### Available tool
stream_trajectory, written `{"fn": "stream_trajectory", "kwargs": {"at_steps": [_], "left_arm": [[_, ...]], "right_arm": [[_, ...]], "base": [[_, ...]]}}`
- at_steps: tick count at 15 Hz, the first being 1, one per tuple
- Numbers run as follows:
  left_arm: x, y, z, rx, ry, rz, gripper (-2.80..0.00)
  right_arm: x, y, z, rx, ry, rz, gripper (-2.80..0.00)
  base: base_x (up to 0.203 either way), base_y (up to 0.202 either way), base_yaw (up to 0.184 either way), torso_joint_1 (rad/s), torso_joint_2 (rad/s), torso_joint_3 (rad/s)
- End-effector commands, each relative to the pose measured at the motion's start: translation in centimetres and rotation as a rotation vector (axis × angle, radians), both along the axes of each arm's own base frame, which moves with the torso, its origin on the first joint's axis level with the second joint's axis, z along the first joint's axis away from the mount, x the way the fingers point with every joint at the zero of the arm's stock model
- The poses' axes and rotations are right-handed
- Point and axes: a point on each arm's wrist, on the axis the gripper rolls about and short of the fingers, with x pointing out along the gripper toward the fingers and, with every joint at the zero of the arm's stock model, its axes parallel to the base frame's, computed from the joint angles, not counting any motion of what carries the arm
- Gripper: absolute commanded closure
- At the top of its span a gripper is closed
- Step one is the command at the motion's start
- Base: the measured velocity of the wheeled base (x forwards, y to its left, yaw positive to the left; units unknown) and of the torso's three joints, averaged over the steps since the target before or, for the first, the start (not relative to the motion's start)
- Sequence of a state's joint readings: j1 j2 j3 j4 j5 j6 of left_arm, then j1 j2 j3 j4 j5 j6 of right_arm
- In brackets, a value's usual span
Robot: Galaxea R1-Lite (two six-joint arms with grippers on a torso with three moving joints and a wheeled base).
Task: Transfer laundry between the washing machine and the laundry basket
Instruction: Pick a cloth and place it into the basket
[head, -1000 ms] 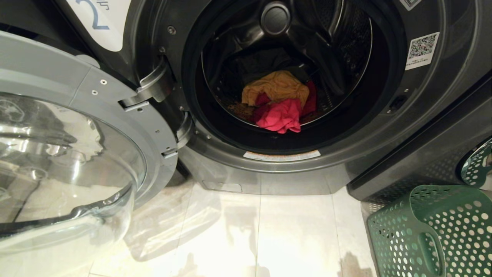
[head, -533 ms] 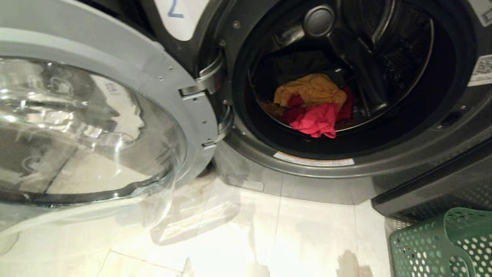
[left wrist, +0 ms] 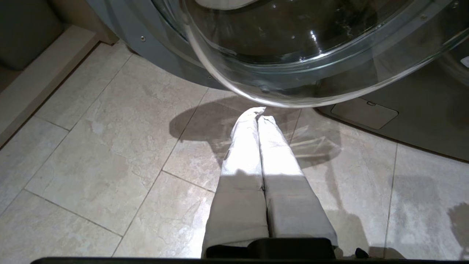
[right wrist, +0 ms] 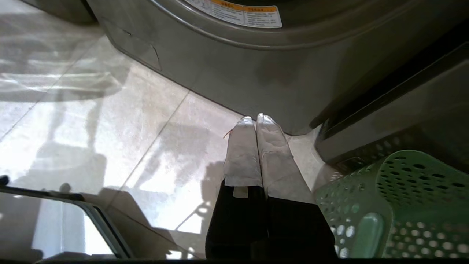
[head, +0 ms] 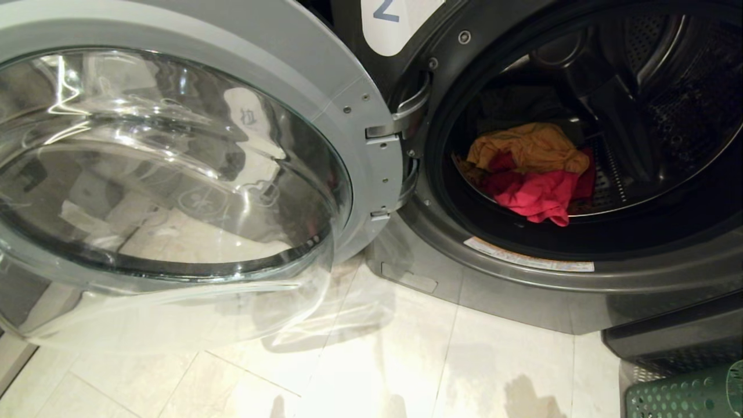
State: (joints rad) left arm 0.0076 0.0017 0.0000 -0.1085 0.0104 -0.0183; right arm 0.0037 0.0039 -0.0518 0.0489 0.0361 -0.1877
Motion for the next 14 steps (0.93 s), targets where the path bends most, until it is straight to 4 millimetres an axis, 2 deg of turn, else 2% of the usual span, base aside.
{"fn": "stream_trajectory", "kwargs": {"at_steps": [1, 2, 3, 5, 8, 9, 12, 14], "left_arm": [[0.3, 0.0, -1.1, 0.005, 0.041, 0.002, 0.0], [0.3, 0.0, -1.1, 0.01, 0.041, 0.003, 0.0], [0.3, 0.0, -1.1, 0.012, 0.04, 0.001, 0.0], [0.3, 0.0, -1.1, 0.012, 0.038, 0.001, 0.0], [0.3, 0.0, -1.1, 0.012, 0.038, 0.0, 0.0], [0.3, 0.0, -1.1, 0.012, 0.038, 0.0, 0.0], [0.3, 0.0, -1.1, 0.012, 0.038, 0.001, 0.0], [0.3, 0.0, -1.1, 0.012, 0.039, 0.001, 0.0]], "right_arm": [[-0.5, 0.1, 4.3, -0.027, -0.045, 0.026, 0.0], [0.0, 0.1, 6.5, -0.028, -0.011, 0.039, 0.0], [1.3, 0.1, 8.4, -0.028, 0.057, 0.054, 0.0], [6.0, 0.3, 10.7, -0.021, 0.239, 0.112, 0.0], [13.5, 0.9, 10.2, -0.005, 0.459, 0.209, 0.0], [16.0, 1.4, 9.4, 0.002, 0.53, 0.246, -2.8], [21.6, 3.8, 7.2, 0.037, 0.648, 0.289, -2.8], [24.9, 5.9, 6.2, 0.073, 0.631, 0.249, -2.8]], "base": [[0.0, 0.0, 0.0, 0.0, 0.0, 0.0], [0.0, 0.0, 0.0, 0.0, 0.0, 0.0], [0.0, 0.0, 0.0, 0.0, 0.0, 0.0], [0.0, 0.0, 0.0, 0.0, 0.0, 0.0], [0.0, 0.0, 0.0, 0.0, 0.0, 0.0], [0.0, 0.0, 0.0, 0.0, 0.0, 0.0], [0.0, 0.0, 0.0, 0.0, 0.0, 0.0], [0.0, 0.0, 0.0, 0.0, 0.0, 0.0]]}}
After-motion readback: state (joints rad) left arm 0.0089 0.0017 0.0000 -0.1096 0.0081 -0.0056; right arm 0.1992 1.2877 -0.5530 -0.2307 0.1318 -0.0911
